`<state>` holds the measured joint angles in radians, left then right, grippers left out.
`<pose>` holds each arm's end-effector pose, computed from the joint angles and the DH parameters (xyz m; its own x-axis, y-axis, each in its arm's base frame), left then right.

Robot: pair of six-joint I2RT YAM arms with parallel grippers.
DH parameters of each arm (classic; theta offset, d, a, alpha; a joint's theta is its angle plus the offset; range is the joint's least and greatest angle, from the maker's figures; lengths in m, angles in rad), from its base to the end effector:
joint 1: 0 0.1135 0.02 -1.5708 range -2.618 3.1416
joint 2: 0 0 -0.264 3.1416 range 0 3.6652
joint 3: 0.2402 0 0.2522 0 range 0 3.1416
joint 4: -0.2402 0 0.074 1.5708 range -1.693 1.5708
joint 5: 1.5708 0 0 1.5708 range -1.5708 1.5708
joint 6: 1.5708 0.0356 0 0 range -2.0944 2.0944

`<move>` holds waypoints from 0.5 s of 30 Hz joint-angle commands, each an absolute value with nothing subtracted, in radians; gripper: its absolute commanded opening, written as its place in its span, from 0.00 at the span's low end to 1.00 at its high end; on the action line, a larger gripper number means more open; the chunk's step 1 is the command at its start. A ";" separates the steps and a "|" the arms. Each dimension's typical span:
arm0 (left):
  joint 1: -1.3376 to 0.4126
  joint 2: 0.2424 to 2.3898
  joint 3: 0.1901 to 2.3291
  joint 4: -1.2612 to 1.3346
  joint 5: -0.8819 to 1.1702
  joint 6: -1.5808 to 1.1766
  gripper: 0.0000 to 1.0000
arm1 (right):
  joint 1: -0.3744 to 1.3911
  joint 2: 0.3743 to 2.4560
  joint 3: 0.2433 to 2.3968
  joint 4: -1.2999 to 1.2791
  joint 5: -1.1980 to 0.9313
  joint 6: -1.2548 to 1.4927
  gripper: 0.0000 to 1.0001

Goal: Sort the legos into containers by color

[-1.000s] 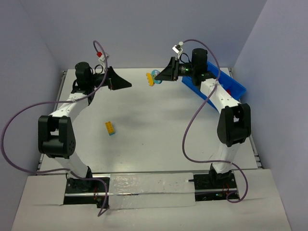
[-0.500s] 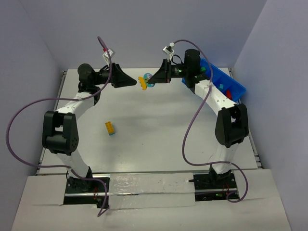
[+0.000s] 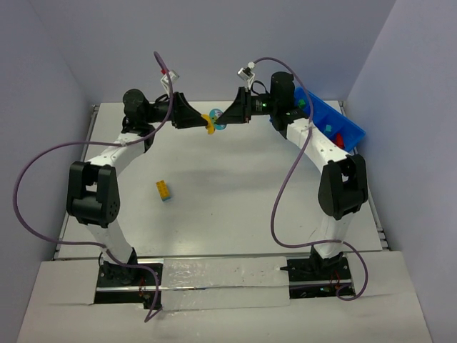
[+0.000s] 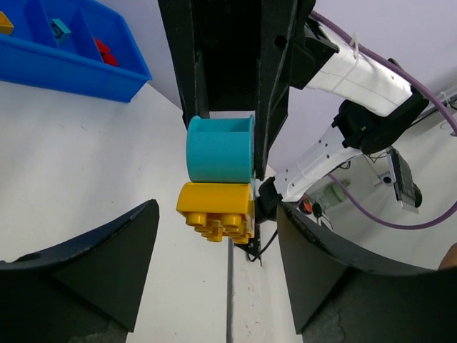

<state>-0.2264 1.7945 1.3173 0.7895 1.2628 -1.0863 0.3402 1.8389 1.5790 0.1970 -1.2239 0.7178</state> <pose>0.3865 -0.1238 0.3378 -0.7028 -0.1134 -0.7023 0.7082 -0.0183 -0.7057 0.3923 0.1744 0.3577 -0.7012 -0.0110 -0.7129 -0.7129 0.0193 0.7010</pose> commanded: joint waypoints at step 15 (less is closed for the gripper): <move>-0.205 1.792 1.338 0.835 1.290 -1.103 0.01 | 0.269 1.817 1.661 0.087 -1.192 0.573 0.00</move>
